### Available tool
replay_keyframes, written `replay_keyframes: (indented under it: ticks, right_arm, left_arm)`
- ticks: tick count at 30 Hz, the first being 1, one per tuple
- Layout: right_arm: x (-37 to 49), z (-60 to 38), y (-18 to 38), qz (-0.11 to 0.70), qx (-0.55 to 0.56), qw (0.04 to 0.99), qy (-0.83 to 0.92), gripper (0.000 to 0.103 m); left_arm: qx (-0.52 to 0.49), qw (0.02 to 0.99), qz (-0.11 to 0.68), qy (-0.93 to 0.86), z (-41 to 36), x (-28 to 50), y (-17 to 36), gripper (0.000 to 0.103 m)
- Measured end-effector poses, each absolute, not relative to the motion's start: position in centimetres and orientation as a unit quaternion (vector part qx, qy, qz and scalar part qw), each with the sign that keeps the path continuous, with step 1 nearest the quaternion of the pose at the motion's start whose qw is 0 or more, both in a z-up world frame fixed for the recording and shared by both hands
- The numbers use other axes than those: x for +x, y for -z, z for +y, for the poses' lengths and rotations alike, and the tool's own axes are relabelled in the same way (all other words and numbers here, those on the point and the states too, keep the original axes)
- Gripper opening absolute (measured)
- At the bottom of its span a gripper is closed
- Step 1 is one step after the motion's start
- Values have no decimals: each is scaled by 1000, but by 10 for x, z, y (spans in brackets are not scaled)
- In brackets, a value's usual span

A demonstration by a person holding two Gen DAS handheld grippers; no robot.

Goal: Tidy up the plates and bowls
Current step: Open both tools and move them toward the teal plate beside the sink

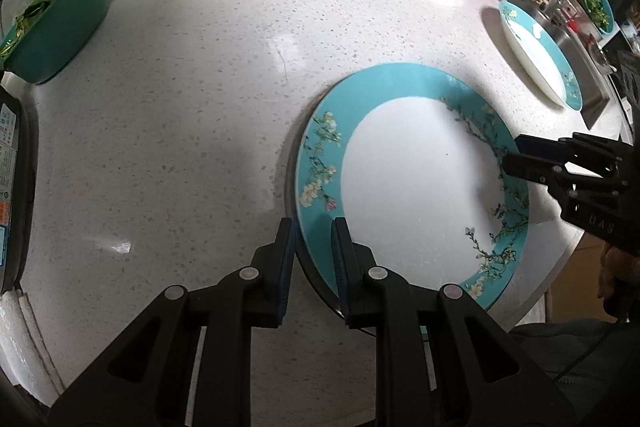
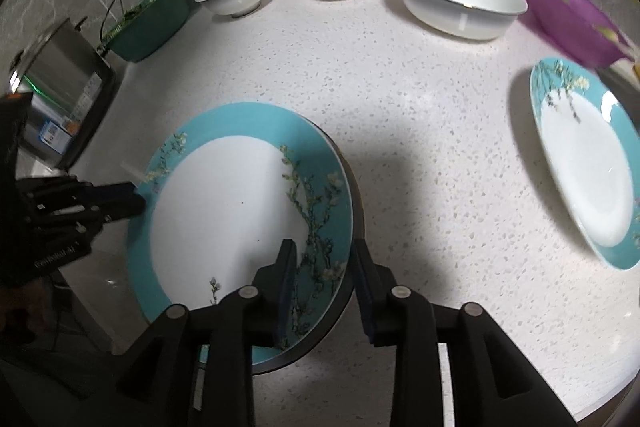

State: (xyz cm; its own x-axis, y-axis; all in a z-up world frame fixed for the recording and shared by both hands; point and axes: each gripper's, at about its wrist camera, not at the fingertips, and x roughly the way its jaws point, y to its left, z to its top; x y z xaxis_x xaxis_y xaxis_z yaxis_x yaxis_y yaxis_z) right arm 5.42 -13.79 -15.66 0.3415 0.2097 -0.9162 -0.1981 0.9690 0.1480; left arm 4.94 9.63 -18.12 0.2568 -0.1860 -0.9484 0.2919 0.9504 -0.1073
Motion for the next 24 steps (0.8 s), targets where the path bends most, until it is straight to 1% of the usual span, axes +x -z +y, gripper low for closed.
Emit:
replay_keyframes:
  ticks: [4,6,7,9,10,11,12,13,16,20,24]
  right_arm:
    - [52,-136,154,554,5,824,-117,36]
    - [52,-140,149,546,19,830,-112,39]
    - [52,-147,142,535,44,836,-112,46]
    - [50,-163,131,511,94,847,-114,72]
    - [49,-178,122,490,137,853,-119,78]
    - [47,-191,116,473,174,855,-123,92]
    - [46,-206,111,456,216,854,-129,103]
    - [43,-226,108,437,269,848,-131,103]
    - [29,-277,104,403,381,823,-125,103]
    - [5,-325,84,367,386,839,-115,103]
    - [6,-371,88,394,383,829,-103,103]
  left_arm:
    - [42,797,583,151,100,51,177,17]
    - [29,808,569,152,105,52,168,17]
    - [19,816,556,155,108,53,161,18]
    - [-8,832,529,166,114,58,145,28]
    - [-24,838,516,176,117,61,137,54]
    - [-47,843,500,190,119,64,129,90]
    - [-72,846,487,206,122,67,123,100]
    - [-98,844,478,222,122,72,118,103]
    - [-152,815,496,257,113,88,113,103]
    - [-160,790,520,281,79,101,114,103]
    - [-148,776,535,299,26,117,113,103]
